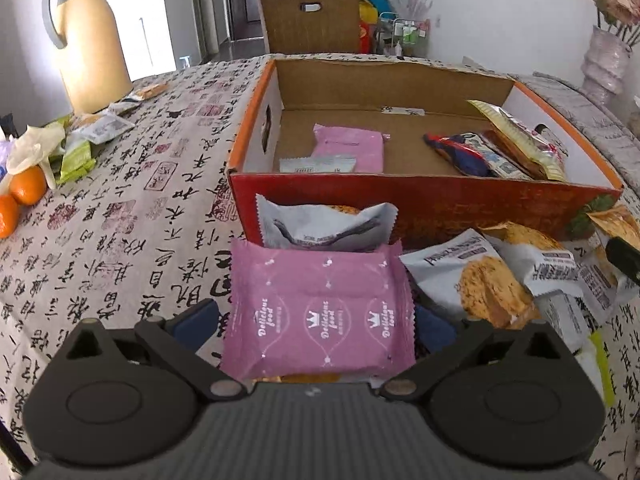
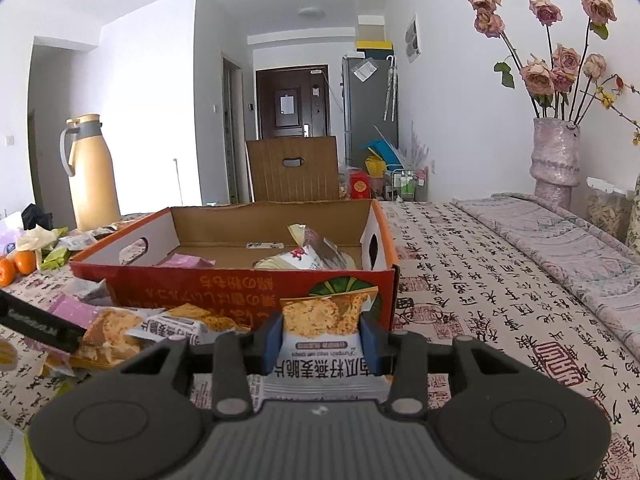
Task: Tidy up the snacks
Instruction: 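Grasp a pink packet with the left gripper while the right holds the biscuit packet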
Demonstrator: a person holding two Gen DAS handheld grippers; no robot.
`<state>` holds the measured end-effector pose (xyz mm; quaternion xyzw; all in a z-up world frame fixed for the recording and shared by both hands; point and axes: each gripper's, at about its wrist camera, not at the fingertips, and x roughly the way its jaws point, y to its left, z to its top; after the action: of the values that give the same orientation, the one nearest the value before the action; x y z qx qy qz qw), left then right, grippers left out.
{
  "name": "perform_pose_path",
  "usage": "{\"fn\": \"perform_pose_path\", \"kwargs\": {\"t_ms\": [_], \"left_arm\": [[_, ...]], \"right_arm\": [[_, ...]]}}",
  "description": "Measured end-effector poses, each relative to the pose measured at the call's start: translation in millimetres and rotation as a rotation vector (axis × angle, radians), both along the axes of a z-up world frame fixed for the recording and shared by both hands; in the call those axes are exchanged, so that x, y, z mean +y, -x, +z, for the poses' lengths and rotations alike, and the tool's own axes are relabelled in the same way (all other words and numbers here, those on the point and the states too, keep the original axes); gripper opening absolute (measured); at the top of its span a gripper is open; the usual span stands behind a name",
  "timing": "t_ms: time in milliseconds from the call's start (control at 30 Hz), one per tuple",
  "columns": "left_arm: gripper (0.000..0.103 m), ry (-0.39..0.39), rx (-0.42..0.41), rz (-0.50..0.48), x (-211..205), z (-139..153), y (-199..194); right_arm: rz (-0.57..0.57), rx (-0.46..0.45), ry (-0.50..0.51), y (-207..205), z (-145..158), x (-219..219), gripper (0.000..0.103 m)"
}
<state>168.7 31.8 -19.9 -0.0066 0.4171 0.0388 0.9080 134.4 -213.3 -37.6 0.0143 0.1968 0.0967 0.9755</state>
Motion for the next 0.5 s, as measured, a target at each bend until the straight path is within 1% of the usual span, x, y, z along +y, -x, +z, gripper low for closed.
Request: {"fn": "perform_pose_path", "kwargs": {"t_ms": [100, 167, 233, 300, 500], "left_arm": [[0.102, -0.003, 0.0, 0.003, -0.7, -1.5, -1.1], [0.096, 0.003, 0.001, -0.005, -1.8, -2.2, -1.0], [0.084, 0.015, 0.0, -0.017, -2.2, -2.2, 0.6], [0.077, 0.019, -0.01, -0.019, -1.5, -1.5, 2.1], [0.069, 0.025, -0.03, -0.011, 1.0, 0.5, 8.4]], "right_arm": [[0.002, 0.0, -0.002, 0.4, -0.1, -0.2, 0.04], [0.001, 0.0, -0.002, 0.3, -0.1, -0.2, 0.04], [0.001, 0.001, -0.001, 0.2, -0.1, -0.1, 0.04], [0.001, 0.0, -0.001, 0.3, -0.1, -0.2, 0.04], [-0.001, 0.001, -0.001, 0.5, -0.2, -0.4, 0.04]]}}
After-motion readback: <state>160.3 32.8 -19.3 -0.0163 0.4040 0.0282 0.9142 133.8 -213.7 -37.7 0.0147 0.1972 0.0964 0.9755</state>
